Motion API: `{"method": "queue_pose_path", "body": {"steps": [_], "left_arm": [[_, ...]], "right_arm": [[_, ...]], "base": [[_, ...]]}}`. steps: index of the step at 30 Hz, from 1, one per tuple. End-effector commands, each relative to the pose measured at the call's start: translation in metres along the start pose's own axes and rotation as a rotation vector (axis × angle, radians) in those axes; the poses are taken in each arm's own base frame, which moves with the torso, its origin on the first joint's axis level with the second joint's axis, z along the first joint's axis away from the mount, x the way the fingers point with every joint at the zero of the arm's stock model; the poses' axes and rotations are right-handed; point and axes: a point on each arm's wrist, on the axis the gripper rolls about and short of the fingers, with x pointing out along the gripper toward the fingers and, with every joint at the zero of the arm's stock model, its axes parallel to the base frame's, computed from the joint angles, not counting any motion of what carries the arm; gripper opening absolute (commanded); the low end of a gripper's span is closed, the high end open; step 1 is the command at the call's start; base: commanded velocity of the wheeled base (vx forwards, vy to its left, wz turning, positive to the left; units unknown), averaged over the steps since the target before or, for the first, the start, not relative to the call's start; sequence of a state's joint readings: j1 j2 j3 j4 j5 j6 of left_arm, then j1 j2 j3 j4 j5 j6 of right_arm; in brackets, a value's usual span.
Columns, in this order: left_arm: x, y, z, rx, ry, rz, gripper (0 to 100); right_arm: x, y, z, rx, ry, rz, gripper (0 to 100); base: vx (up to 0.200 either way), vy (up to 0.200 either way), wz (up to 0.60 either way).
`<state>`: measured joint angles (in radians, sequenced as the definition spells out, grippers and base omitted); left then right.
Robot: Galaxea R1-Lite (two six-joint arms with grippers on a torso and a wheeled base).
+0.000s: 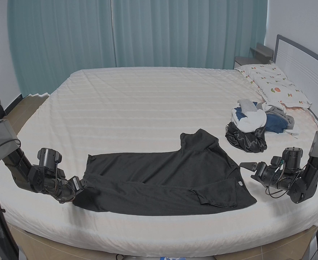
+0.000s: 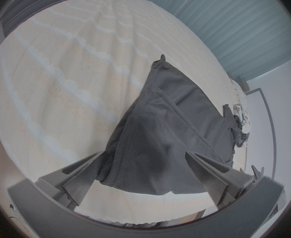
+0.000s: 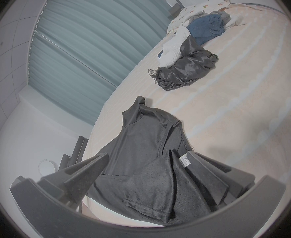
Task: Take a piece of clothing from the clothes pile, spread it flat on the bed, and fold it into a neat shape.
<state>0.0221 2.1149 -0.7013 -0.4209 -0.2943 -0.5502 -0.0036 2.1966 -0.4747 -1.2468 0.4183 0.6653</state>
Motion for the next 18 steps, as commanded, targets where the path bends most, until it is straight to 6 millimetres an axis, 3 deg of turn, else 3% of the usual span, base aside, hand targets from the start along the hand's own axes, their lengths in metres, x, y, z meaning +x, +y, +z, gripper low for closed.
{"method": "queue_pose_path", "body": {"steps": [1,8,18], "left_arm": [[-0.0034,0.0006,-0.0018,0.003,0.003,-0.03,100],[-0.0058,0.0012,0.0033,0.03,-0.065,-0.068,100],[-0.0038,0.0079,-0.0031,0.14,-0.014,-0.109,100]], "right_arm": [[-0.0002,-0.0004,-0.0018,0.001,0.006,-0.002,100],[0.0004,0.0,-0.0026,0.0,0.01,-0.001,100],[0.0003,0.0002,-0.0032,0.0,0.012,-0.001,100]], "base": [[0.0,0.0,0.0],[0.0,0.0,0.0],[0.0,0.0,0.0]]}}
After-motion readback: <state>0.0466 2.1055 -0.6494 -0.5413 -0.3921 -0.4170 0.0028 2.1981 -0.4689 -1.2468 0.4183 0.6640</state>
